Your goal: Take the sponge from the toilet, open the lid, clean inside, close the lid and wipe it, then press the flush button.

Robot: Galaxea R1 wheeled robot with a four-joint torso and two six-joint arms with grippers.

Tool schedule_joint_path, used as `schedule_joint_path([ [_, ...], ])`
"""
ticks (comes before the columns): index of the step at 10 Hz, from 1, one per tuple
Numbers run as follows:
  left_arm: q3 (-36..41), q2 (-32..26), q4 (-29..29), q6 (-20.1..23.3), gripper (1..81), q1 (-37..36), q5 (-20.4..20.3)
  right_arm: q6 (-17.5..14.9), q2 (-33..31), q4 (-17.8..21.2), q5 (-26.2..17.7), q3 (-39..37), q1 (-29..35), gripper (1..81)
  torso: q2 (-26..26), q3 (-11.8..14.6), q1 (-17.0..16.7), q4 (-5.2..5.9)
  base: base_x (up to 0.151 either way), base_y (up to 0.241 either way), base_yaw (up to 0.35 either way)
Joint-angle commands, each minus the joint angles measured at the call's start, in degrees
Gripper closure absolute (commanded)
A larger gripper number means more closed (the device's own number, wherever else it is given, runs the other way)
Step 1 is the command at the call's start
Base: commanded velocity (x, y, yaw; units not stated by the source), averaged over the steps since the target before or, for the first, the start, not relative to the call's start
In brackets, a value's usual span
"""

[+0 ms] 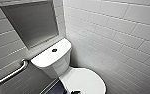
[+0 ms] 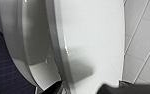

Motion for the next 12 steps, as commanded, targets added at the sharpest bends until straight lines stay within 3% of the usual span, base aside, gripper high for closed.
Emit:
schedule_joint_path([
  [1, 6.2, -1.9, 2.3, -6.6, 1.0, -10.1, -4.4, 0.3, -1.4, -0.7, -4.1, 0.8, -0.7, 81.1, 0.0, 0.0, 0.0, 0.00, 0.000, 0.000, 0.000],
  [4, 7.0, -3.5, 2.3, -11.7, 1.0, -10.8, -4.4, 0.3, -1.3, -0.8, -4.1, 0.8, -0.5, 81.1, 0.0, 0.0, 0.0, 0.00, 0.000, 0.000, 0.000],
  [12, 14.7, -9.7, 2.0, -13.3, 1.0, -13.4, -8.3, 0.2, -0.7, -0.9, -4.1, 0.3, -0.4, 81.1, 0.0, 0.0, 0.0, 0.00, 0.000, 0.000, 0.000],
])
